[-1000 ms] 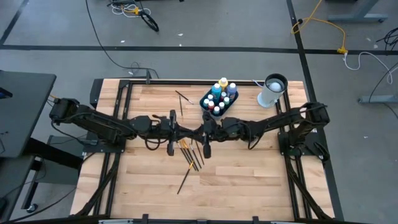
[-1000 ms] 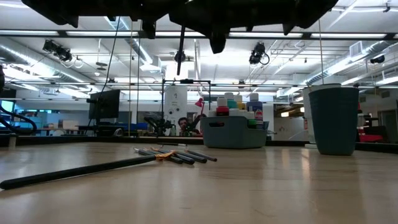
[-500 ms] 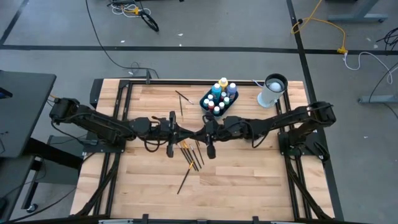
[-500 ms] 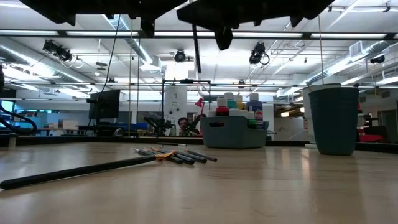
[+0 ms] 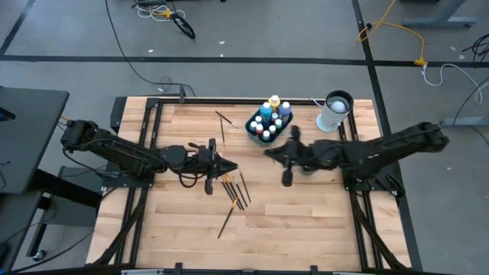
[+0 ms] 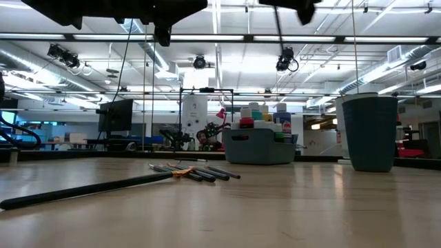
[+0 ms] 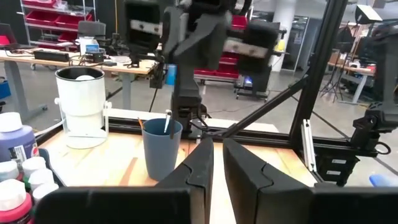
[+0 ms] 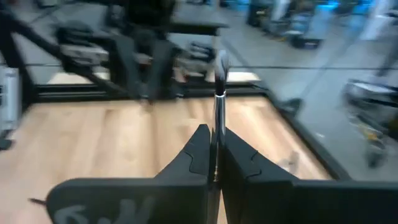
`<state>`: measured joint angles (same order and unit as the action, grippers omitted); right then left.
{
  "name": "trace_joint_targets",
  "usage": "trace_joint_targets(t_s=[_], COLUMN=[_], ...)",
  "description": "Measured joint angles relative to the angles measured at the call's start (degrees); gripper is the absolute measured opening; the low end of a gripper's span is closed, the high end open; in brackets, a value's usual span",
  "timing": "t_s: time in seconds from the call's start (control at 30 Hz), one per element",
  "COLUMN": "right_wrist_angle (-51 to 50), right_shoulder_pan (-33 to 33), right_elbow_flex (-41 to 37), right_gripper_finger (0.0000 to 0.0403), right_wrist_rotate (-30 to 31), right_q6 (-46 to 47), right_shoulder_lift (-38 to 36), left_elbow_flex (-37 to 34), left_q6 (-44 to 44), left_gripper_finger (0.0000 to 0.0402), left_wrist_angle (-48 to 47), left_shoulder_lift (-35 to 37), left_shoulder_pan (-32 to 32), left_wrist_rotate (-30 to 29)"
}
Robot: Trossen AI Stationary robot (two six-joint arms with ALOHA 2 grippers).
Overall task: Pick & Place Paint Supplies
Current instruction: Put the black paint brush into the blue cup, then put the golden paint brush into the blue cup
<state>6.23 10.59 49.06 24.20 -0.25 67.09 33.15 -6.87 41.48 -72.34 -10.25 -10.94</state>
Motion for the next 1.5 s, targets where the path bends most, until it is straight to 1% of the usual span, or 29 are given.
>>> trace_joint_targets(t_s=[0.07, 0.13, 0.23, 0.3, 0.43, 0.53, 0.73, 0.83, 1.0, 1.13, 1.23, 1.3, 1.4, 1.5], right_wrist_angle=[-1.24, -3.43, -10.16, -14.87, -19.82, -20.45, -18.91, -17.36, -15.89, -10.33, -2.43, 3.06, 10.00, 14.17], right_shoulder_pan=[0.86, 1.40, 1.49, 1.49, 1.47, 1.49, 1.47, 1.47, 1.47, 1.47, 1.47, 1.44, 1.46, 1.47], right_elbow_flex=[-4.24, -7.52, -10.57, -11.68, -14.86, -19.04, -25.64, -27.01, -27.11, -27.11, -27.11, -27.11, -27.09, -27.08], right_gripper_finger=[0.0012, 0.0012, 0.0012, 0.0012, 0.0012, 0.0012, 0.0018, 0.0040, 0.0080, 0.0106, 0.0123, 0.0134, 0.0150, 0.0164], right_wrist_rotate=[5.14, 8.52, 8.19, 7.92, 8.01, 7.79, 7.87, 7.93, 8.19, 10.34, 11.27, 9.94, 5.93, 1.29], right_q6=[1.50, 2.53, 3.79, 6.49, 9.12, 10.30, 9.98, 9.21, 7.99, 3.28, -0.20, -1.54, -3.45, -4.89], right_shoulder_lift=[-4.55, -9.33, -16.58, -20.92, -27.74, -30.84, -32.86, -32.85, -32.80, -32.80, -32.80, -32.58, -32.03, -30.81], left_elbow_flex=[0.00, 0.00, 0.00, 0.00, 0.00, 0.00, 0.00, 0.00, 0.00, 0.00, 0.00, 0.00, 0.00, 0.00], left_q6=[0.02, 0.01, 0.48, 0.90, 0.90, 0.90, 1.57, 1.60, 1.64, 1.73, 1.75, 1.75, 1.59, 0.84], left_gripper_finger=[0.0045, 0.0045, 0.0045, 0.0045, 0.0045, 0.0045, 0.0045, 0.0045, 0.0045, 0.0045, 0.0045, 0.0045, 0.0045, 0.0045], left_wrist_angle=[-0.04, -0.31, -0.38, -0.37, -0.21, -0.13, 0.02, 0.04, 0.04, 0.04, 0.02, -0.11, -1.61, -3.86], left_shoulder_lift=[0.00, 0.00, 0.00, 0.00, 0.00, 0.00, 0.00, 0.00, 0.00, 0.00, 0.00, 0.00, 0.00, 0.00], left_shoulder_pan=[-0.32, -0.63, -0.69, -0.67, -0.67, -0.67, -0.67, -0.67, -0.67, -0.67, -0.67, -0.67, -0.67, -0.67], left_wrist_rotate=[0.00, 0.00, 0.02, -0.10, -0.95, -1.88, -1.94, -1.95, -1.95, -1.95, -1.95, -1.95, -1.95, -1.93])
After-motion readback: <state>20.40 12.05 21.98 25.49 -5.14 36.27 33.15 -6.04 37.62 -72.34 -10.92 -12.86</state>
